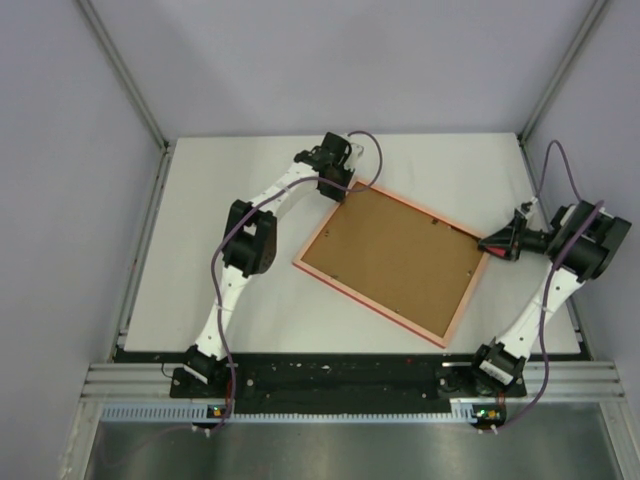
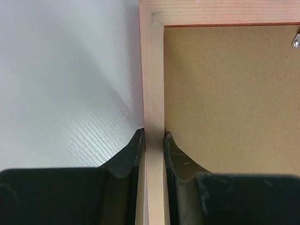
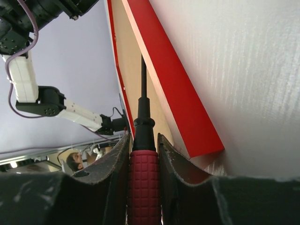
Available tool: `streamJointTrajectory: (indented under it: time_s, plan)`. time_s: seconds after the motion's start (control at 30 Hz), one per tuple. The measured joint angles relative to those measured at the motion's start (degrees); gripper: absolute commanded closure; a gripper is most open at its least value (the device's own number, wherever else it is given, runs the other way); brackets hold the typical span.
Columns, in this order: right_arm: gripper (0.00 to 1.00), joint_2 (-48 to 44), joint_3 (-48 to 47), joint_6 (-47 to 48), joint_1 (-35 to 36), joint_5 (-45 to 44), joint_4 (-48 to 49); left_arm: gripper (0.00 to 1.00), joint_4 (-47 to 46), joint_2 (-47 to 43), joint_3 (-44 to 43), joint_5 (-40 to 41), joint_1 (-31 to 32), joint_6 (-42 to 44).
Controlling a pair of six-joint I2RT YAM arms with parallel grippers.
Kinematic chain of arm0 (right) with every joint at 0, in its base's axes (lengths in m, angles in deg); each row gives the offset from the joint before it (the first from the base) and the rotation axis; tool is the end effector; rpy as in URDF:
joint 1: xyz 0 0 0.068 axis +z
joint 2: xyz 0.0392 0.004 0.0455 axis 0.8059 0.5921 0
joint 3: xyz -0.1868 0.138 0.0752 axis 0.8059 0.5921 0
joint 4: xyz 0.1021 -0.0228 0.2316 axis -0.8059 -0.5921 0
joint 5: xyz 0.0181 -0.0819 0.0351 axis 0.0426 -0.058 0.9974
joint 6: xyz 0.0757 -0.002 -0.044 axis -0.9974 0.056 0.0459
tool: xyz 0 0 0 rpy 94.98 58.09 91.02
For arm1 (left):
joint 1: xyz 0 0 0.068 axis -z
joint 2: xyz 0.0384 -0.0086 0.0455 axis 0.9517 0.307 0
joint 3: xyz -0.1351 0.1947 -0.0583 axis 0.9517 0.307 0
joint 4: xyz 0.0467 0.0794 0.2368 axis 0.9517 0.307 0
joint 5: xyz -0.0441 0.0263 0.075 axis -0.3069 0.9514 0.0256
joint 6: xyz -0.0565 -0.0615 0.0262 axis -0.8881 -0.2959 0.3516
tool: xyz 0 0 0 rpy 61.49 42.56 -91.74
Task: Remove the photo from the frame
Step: Release the photo frame item from the photo frame.
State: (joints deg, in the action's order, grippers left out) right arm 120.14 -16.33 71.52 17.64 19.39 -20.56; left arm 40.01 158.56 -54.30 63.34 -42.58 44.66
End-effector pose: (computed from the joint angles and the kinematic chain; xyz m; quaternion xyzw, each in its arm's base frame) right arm 0.3175 -0.1410 0.0568 0.1421 0.7842 0.5889 0.1347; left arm 0.4652 -0.2731 0.1267 0.2581 0.9189 -0.1239 0.2715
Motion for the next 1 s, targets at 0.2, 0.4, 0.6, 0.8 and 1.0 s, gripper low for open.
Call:
streamJointTrajectory:
  time_s: [0.2, 0.4, 0.6, 0.8, 1.0]
  plan:
    - [1.0, -1.03, -0.33, -1.11, 1.75, -2.43, 0.55, 1.0, 0.46, 0.0, -0.13, 0.5, -0.11, 0.2]
    - [1.0, -4.76, -2.4, -5.64, 5.66, -8.72, 2.99, 1.0, 0.74, -0.02, -0.22, 1.68, -0.28, 0.2]
    - [1.0, -8.44, -8.52, -10.32, 9.79, -17.9, 4.33, 1.0, 0.79, -0.09, -0.22, 2.51, -0.28, 0.15]
    - [1.0, -10.4, -15.06, -11.98, 15.47, -27.69, 3.34, 1.0, 0.92, -0.11, -0.22, 2.91, -0.28, 0.15]
    - [1.0, -9.97, -21.86, -11.54, 21.81, -33.59, 2.69, 1.0, 1.27, -0.2, -0.22, 2.73, -0.22, 0.0]
